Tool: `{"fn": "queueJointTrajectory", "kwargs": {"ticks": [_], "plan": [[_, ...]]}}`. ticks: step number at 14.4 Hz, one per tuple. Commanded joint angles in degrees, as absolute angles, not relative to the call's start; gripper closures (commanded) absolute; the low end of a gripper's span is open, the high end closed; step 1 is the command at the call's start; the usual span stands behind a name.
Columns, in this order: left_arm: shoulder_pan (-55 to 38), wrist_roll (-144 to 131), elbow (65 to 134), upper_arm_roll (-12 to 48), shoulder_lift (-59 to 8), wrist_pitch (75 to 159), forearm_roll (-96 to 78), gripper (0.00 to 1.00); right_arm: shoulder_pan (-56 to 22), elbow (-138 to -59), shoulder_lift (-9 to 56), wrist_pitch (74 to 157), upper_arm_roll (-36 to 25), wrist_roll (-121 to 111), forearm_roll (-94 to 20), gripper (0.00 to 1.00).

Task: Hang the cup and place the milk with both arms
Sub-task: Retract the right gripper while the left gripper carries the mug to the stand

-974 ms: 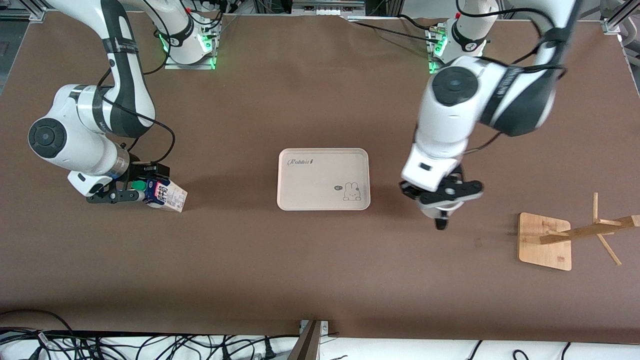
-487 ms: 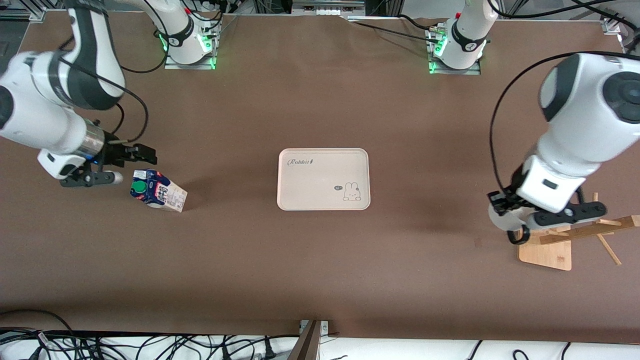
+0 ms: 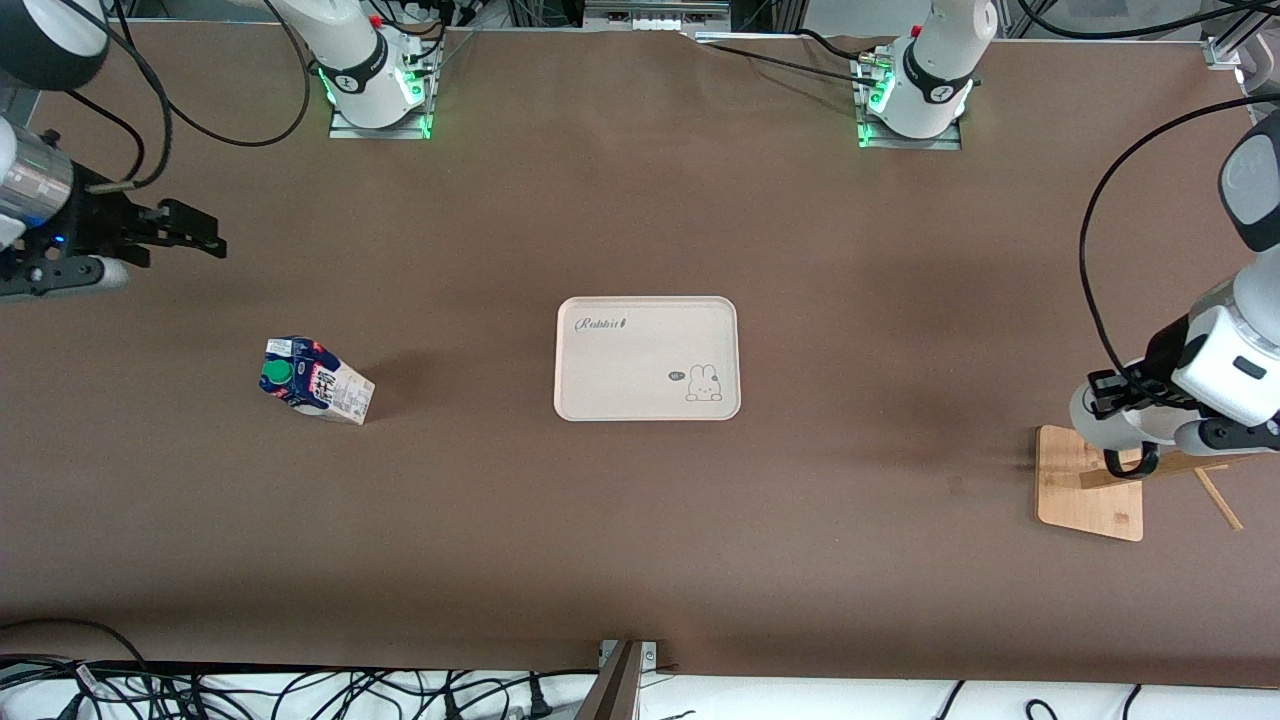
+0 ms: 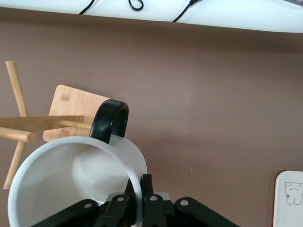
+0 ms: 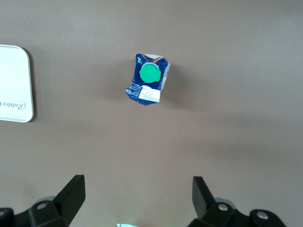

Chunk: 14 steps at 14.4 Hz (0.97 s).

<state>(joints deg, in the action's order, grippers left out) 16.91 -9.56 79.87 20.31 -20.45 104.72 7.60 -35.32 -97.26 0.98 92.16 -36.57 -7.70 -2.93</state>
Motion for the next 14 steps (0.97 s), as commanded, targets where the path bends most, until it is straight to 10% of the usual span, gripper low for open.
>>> {"fn": "queueJointTrajectory", "kwargs": {"ticks": [1, 6, 11, 14], "plan": [[18.37, -7.65, 78.05, 20.74, -19.51, 101.43, 4.93, 1.00, -35.86, -92.82, 2.28, 90.44, -36.12, -7.82, -0.36, 0.00], [21.79, -3.26, 78.05, 20.65, -19.60, 100.72, 4.66, 1.00, -34.65, -89.47, 5.62, 90.62, -35.34, -8.35, 1.58, 0.00], [24.95, 2.37, 78.05, 20.48, -20.21, 100.81, 3.52, 1.00, -12.07, -90.17, 6.06, 94.21, -7.07, -2.40, 6.06, 0.00], [26.54, 4.21, 78.22, 20.48, -21.18, 100.81, 3.25, 1.00, -8.70, -90.70, 5.37, 94.04, -3.52, 1.93, 6.33, 0.00]]}}
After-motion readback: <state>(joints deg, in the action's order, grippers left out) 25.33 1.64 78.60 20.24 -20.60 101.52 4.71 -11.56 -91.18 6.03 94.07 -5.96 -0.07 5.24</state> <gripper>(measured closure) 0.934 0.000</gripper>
